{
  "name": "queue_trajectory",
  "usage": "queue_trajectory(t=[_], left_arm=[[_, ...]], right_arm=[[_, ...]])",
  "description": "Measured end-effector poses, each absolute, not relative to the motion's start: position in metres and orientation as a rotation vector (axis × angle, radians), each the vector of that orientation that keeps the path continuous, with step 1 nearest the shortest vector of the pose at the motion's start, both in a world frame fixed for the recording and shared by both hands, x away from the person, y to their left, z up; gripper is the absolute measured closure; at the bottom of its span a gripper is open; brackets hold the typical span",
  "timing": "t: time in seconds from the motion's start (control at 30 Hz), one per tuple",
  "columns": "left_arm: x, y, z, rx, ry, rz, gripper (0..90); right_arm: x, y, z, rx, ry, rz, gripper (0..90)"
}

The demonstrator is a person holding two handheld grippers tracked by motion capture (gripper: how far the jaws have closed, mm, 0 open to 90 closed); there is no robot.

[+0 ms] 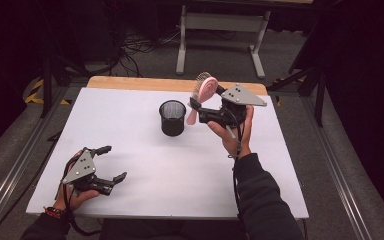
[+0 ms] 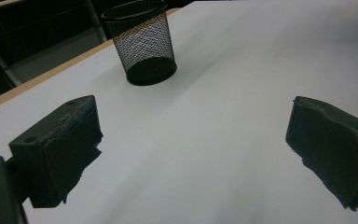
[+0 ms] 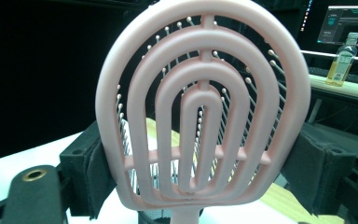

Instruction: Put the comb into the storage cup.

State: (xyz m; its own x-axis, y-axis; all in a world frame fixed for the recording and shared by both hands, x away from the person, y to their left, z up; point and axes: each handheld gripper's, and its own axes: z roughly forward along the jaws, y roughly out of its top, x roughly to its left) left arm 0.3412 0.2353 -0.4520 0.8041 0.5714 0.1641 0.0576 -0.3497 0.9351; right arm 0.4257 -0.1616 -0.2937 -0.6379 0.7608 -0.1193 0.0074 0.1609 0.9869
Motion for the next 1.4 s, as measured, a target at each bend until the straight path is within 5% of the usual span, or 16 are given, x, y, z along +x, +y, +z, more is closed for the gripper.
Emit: queue_trajectory(t=[0.67, 1.4], left_arm=[[0.334, 0.241, -0.46, 1.85, 0.522, 0.586, 3.6], [0.337, 0.245, -0.46, 1.834, 0.526, 0.56, 3.5]], right_arm=[[0.456, -0.14, -0.273, 0.74, 1.775, 1.513, 19.6], [0.481, -0.118, -0.289, 0.782, 1.792, 1.498, 19.5]])
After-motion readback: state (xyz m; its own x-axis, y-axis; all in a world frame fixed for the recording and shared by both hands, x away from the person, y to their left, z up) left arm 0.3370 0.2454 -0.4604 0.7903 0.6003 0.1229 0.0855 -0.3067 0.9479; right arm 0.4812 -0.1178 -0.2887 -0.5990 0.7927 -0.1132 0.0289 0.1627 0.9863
